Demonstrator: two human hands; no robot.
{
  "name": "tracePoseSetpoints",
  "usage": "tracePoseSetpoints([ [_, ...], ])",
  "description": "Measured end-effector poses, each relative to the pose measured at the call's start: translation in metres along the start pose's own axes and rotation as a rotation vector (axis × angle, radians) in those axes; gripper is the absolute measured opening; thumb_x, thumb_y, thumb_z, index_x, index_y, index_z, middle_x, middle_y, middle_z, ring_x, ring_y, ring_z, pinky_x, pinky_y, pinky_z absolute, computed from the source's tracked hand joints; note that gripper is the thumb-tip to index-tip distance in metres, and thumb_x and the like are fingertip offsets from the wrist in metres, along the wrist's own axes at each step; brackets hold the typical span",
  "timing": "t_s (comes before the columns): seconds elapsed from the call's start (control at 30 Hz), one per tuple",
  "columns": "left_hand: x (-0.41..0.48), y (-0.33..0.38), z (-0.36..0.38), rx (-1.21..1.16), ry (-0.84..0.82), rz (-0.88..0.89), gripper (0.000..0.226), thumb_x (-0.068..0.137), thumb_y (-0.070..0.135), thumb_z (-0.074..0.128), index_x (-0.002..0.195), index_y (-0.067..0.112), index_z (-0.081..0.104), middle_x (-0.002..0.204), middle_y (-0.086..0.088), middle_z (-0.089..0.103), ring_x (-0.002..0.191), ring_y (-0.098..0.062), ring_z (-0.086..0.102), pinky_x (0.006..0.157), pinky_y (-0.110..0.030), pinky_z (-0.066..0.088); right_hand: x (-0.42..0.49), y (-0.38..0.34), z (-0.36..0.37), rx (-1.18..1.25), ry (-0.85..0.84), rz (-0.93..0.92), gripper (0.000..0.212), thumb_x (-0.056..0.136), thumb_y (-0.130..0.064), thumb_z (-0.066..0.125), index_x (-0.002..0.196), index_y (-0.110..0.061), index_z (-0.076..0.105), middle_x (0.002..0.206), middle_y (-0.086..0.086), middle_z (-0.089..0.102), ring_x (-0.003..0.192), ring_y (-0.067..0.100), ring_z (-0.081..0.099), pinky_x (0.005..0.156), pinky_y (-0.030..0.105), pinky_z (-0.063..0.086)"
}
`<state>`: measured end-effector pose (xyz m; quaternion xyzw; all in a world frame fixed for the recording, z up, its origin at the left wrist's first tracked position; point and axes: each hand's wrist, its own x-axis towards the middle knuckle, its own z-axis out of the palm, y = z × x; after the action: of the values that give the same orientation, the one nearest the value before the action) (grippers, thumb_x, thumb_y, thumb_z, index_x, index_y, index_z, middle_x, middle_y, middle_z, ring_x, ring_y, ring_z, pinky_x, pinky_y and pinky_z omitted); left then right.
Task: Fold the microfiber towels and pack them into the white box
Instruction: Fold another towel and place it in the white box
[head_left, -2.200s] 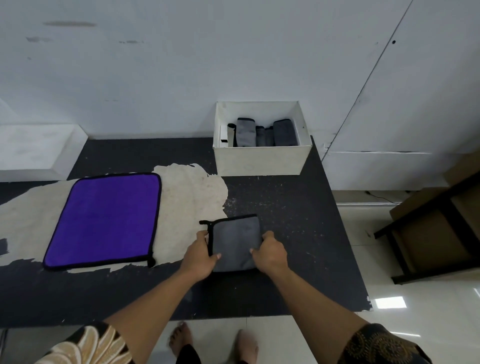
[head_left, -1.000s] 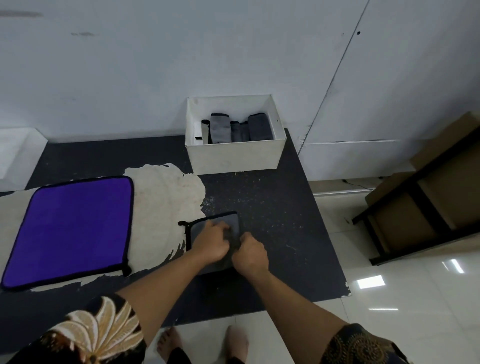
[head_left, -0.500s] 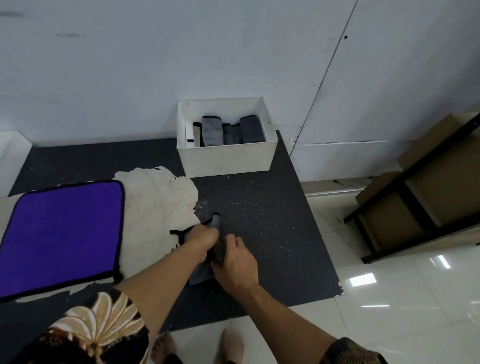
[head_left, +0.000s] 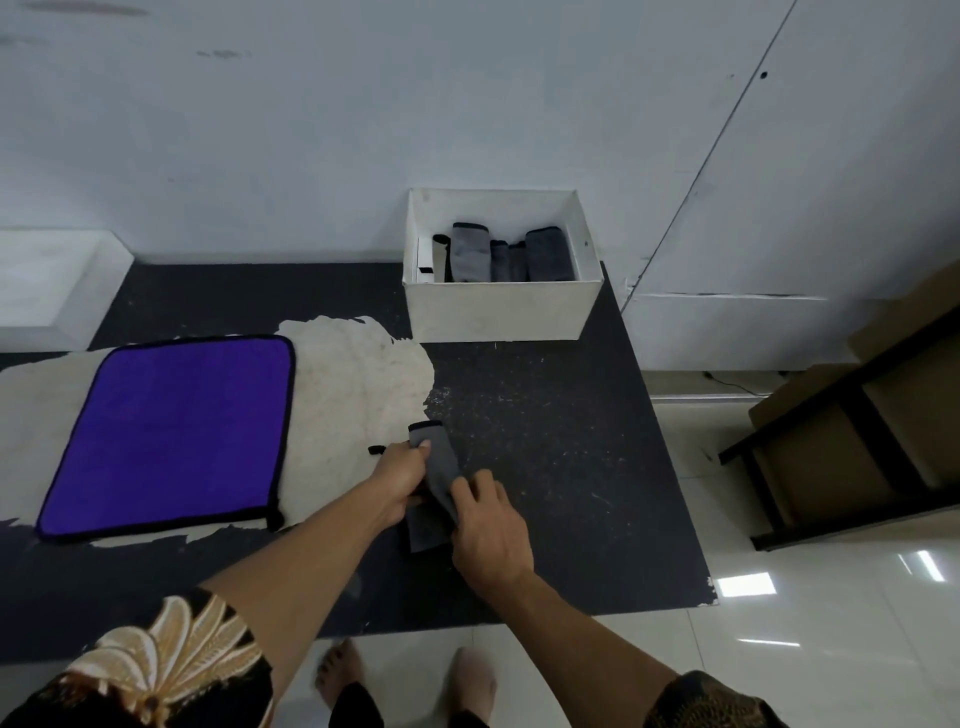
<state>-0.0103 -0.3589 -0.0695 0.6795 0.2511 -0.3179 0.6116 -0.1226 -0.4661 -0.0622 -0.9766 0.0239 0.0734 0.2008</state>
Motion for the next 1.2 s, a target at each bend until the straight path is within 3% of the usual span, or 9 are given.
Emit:
tracePoseSetpoints([
  [0.2,0.002,-0.005,-0.017,-0.017,0.089,0.030,0.029,0.102,0.018,0.042,0.127,0.006,0.051,0.107,-0.008,0.061,0.089,-0.022,0.060,0.063,-0.031,0.047,0.000,-0.003,0.001,-0.122,-0.007,-0.240,0.046,0.082,-0.019,0.068,0.122,-0.023,0.047,0.126,0.010,0.039,0.103,0.026,0.048,0.072,0.032,0.053],
  [0.3,0.004,-0.009,-0.028,0.152,0.170,0.083,0.027,0.101,0.019,0.043,0.118,0.003,0.056,0.105,-0.014,0.064,0.088,-0.029,0.062,0.066,-0.033,0.047,0.000,-0.004,0.004,-0.138,-0.029,-0.330,0.046,0.087,-0.025,0.064,0.130,-0.024,0.049,0.126,0.010,0.040,0.106,0.027,0.046,0.078,0.036,0.053],
  [0.37,0.005,-0.012,-0.035,0.257,0.196,0.119,0.025,0.100,0.022,0.044,0.112,0.005,0.058,0.102,-0.017,0.065,0.086,-0.032,0.062,0.065,-0.036,0.048,0.000,-0.005,0.006,-0.134,-0.047,-0.361,0.046,0.091,-0.030,0.061,0.135,-0.024,0.049,0.125,0.009,0.041,0.106,0.028,0.046,0.081,0.038,0.052],
  [0.53,0.008,-0.013,-0.040,0.372,0.220,0.174,0.020,0.098,0.026,0.051,0.098,0.010,0.063,0.099,-0.014,0.066,0.092,-0.033,0.063,0.082,-0.046,0.054,0.000,-0.009,0.008,-0.132,-0.094,-0.380,0.044,0.096,-0.034,0.055,0.138,-0.022,0.047,0.128,0.011,0.037,0.108,0.030,0.044,0.085,0.042,0.050],
  [0.7,0.005,-0.010,-0.037,0.516,0.273,0.222,0.024,0.095,0.030,0.057,0.089,0.008,0.064,0.092,-0.012,0.067,0.089,-0.032,0.063,0.079,-0.041,0.055,0.001,-0.011,0.006,-0.158,-0.129,-0.441,0.043,0.097,-0.030,0.053,0.138,-0.019,0.049,0.123,0.011,0.040,0.107,0.030,0.043,0.086,0.042,0.047],
  [0.83,0.002,-0.008,-0.034,0.587,0.270,0.246,0.026,0.096,0.031,0.056,0.095,0.006,0.066,0.098,-0.014,0.068,0.090,-0.031,0.063,0.074,-0.036,0.054,0.002,-0.010,0.006,-0.218,-0.232,-0.408,0.055,0.093,-0.025,0.059,0.145,-0.020,0.040,0.130,0.012,0.035,0.117,0.033,0.036,0.101,0.048,0.040],
  [0.93,-0.002,-0.010,-0.034,0.685,0.251,0.299,0.025,0.098,0.024,0.052,0.109,0.005,0.064,0.108,-0.012,0.066,0.102,-0.031,0.061,0.082,-0.034,0.049,0.004,-0.011,0.004,-0.240,-0.272,-0.405,0.058,0.092,-0.023,0.060,0.146,-0.020,0.038,0.133,0.012,0.032,0.119,0.034,0.034,0.104,0.049,0.039],
  [1.0,-0.005,-0.014,-0.036,0.734,0.235,0.358,0.020,0.096,0.017,0.053,0.107,0.006,0.064,0.106,-0.012,0.066,0.102,-0.029,0.061,0.079,-0.030,0.045,0.004,-0.011,0.003,-0.243,-0.286,-0.403,0.061,0.090,-0.024,0.061,0.146,-0.021,0.036,0.134,0.012,0.031,0.119,0.034,0.033,0.104,0.049,0.037],
  [1.2,-0.007,-0.019,-0.047,0.716,0.321,0.435,0.021,0.087,0.022,0.068,0.106,0.012,0.068,0.100,-0.006,0.072,0.093,-0.023,0.065,0.076,-0.026,0.045,0.001,-0.016,0.001,-0.128,-0.170,-0.392,0.032,0.097,-0.026,0.047,0.126,-0.017,0.057,0.119,0.009,0.045,0.108,0.029,0.044,0.090,0.042,0.042],
])
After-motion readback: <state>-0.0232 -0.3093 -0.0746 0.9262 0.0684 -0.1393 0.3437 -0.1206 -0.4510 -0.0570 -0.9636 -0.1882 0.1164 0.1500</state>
